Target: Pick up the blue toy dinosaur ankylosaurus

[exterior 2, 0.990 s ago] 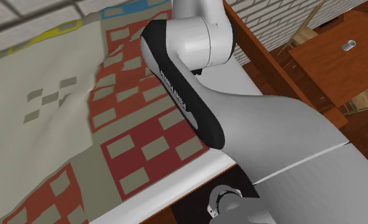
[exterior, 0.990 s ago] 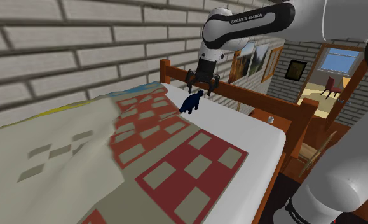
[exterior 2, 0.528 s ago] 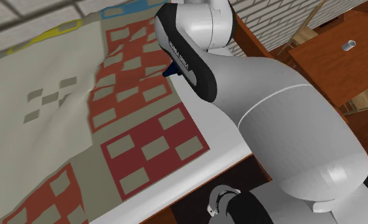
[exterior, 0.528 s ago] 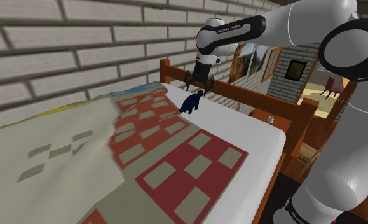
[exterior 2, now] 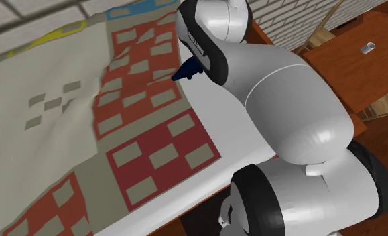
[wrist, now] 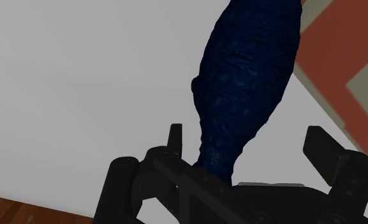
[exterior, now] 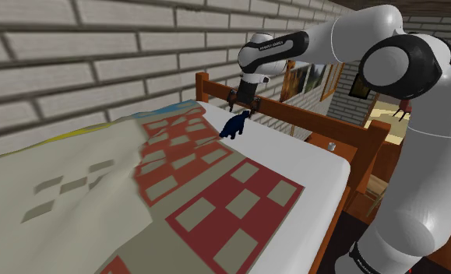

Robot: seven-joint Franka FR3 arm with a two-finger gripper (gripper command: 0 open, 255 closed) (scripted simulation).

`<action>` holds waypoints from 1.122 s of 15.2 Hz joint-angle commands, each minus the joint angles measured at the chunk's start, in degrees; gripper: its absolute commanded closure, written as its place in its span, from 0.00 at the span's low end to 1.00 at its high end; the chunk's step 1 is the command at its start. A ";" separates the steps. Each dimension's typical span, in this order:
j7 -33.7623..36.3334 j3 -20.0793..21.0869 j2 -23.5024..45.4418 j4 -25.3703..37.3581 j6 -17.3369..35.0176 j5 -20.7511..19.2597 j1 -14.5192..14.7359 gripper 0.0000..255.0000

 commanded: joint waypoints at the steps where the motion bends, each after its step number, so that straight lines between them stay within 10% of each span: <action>1: -0.14 0.01 0.44 -1.08 1.54 0.13 0.00 0.00; 5: -0.42 0.04 0.93 -2.40 3.33 0.28 0.02 0.00; 6: -0.41 0.04 1.01 -2.27 3.29 0.27 0.01 1.00; 17: -0.20 0.01 0.53 -1.40 1.94 0.16 0.01 1.00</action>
